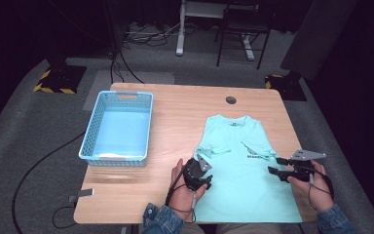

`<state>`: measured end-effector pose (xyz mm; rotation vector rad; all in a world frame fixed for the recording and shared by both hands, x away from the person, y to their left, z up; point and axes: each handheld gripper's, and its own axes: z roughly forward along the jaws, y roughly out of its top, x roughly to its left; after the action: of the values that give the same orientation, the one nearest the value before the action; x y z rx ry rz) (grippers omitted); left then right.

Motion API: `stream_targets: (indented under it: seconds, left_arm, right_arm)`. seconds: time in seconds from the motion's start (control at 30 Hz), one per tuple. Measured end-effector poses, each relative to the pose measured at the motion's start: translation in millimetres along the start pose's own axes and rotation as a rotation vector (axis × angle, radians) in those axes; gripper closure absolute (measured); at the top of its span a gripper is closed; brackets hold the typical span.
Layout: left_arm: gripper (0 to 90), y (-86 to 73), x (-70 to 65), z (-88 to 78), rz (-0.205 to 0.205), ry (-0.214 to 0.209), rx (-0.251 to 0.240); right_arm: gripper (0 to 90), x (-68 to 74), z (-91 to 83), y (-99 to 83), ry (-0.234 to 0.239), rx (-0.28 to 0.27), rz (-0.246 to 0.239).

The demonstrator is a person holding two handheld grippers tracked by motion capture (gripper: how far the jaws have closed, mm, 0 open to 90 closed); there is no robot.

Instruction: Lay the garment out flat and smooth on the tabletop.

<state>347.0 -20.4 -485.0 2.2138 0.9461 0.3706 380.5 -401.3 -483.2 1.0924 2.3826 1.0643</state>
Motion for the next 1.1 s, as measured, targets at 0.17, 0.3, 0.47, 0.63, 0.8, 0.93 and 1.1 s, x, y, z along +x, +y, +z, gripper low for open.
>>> stream_targets:
  seconds: [0.17, 0.3, 0.47, 0.63, 0.8, 0.93, 1.1]
  left_arm:
    - [45.2, 8.2, 16.8, 14.6, -0.007, 0.058, 0.017]
    - [45.5, 7.0, 25.4, 22.3, -0.035, 0.048, 0.003]
    - [48.1, 1.5, 17.5, 17.4, -0.022, 0.034, 0.004]
    - [48.1, -8.8, 0.4, 5.1, 0.013, 0.001, 0.027]
    - [48.1, -19.0, -13.8, -6.2, 0.036, -0.021, 0.044]
    - [48.0, -25.0, -21.0, -11.9, 0.051, -0.034, 0.045]
    - [46.7, -28.6, -29.5, -21.3, 0.055, -0.060, 0.080]
  right_arm:
    - [35.8, -9.0, 15.1, 8.5, -0.019, -0.039, 0.010]
    - [35.2, -13.2, 28.5, 10.5, -0.017, -0.019, -0.001]
    - [35.1, -12.2, 31.4, 3.9, -0.016, -0.005, -0.019]
    - [35.0, -3.3, 19.1, -6.1, -0.007, 0.009, -0.026]
    - [35.0, 8.1, 6.4, -18.7, 0.001, 0.008, -0.034]
    - [35.0, 14.5, 0.2, -25.9, -0.001, -0.001, -0.032]
    - [35.6, 22.6, -8.1, -28.3, 0.016, 0.040, -0.045]
